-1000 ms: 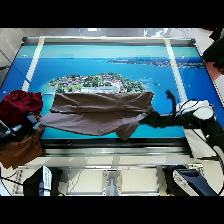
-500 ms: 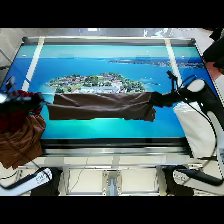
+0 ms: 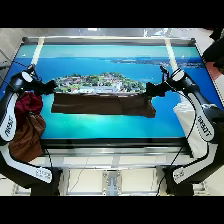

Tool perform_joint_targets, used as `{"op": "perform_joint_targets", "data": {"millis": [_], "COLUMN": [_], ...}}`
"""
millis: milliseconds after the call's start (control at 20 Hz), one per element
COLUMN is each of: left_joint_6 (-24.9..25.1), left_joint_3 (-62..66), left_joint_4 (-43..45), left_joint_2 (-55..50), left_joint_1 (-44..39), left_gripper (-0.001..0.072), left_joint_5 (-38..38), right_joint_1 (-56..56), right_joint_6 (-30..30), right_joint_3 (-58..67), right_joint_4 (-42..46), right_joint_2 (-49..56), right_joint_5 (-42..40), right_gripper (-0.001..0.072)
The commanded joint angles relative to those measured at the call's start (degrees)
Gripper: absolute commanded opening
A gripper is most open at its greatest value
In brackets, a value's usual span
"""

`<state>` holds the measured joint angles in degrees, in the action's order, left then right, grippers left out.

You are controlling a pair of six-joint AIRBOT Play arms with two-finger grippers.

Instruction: Fold the shirts.

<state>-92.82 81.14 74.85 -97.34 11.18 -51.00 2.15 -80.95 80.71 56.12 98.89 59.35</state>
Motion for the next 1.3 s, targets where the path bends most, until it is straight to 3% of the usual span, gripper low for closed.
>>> {"op": "perform_joint_targets", "data": {"millis": [0, 50, 100, 150, 200, 300, 400, 500, 600, 750, 900, 1000, 1050, 1250], "left_joint_6": [-1.7, -1.7, -1.7, -1.7, -1.7, -1.7, -1.0, 5.0, 8.3, 9.8, 11.2, 11.2, 11.2, 11.2], "left_joint_3": [1.3, 1.5, 1.6, 1.6, 1.6, 1.6, 1.6, 1.6, 1.6, 1.6, 1.6, 1.6, 1.6, 1.6], "left_joint_4": [1.5, 1.4, 1.4, 1.4, 1.4, 1.4, -0.1, -2.9, -3.3, -3.3, -3.3, -3.3, -3.3, -3.3], "left_joint_2": [-2.4, -2.1, -1.5, -0.3, 1.3, 5.8, 10.8, 14.7, 16.8, 16.8, 15.6, 14.6, 14.1, 13.1], "left_joint_1": [-0.8, -0.8, -0.8, -0.5, -0.3, -0.4, -1.4, -3.6, -7.1, -13.5, -18.5, -20.4, -20.9, -21.0], "left_gripper": [0.0084, 0.0308, 0.0578, 0.0677, 0.0676, 0.0676, 0.0676, 0.0677, 0.0678, 0.0678, 0.0678, 0.0677, 0.0676, 0.0675], "left_joint_5": [1.0, 0.9, 0.9, 0.9, 0.8, 0.9, 0.9, 1.2, 2.8, 5.4, 7.0, 8.5, 8.8, 8.8], "right_joint_1": [0.0, 0.0, 0.0, 0.4, 0.9, 2.1, 3.9, 6.8, 10.9, 17.7, 21.5, 21.0, 20.3, 16.4], "right_joint_6": [0.0, 0.1, 0.1, 0.2, 1.5, 3.5, 3.6, 3.5, 3.4, 7.4, 13.9, 15.5, 16.0, 19.1], "right_joint_3": [1.0, 1.2, 2.1, 4.0, 6.4, 10.8, 12.1, 10.6, 7.6, -1.0, -5.5, -5.7, -5.7, -5.7], "right_joint_4": [0.1, -0.1, -0.2, -0.1, 0.2, 4.4, 14.4, 18.8, 11.9, -7.5, -21.2, -21.9, -22.0, -21.6], "right_joint_2": [3.0, 2.6, 2.2, 1.6, 0.7, -1.9, -5.8, -8.1, -7.7, -5.2, 0.8, 5.0, 6.6, 9.7], "right_joint_5": [-3.0, -3.2, -2.0, 1.2, 5.9, 15.3, 20.0, 20.6, 18.8, 14.0, 16.2, 16.9, 16.9, 15.7], "right_gripper": [0.0017, 0.0065, 0.0198, 0.0352, 0.0419, 0.0413, 0.0413, 0.0415, 0.0419, 0.0431, 0.0524, 0.0571, 0.0629, 0.0631]}}
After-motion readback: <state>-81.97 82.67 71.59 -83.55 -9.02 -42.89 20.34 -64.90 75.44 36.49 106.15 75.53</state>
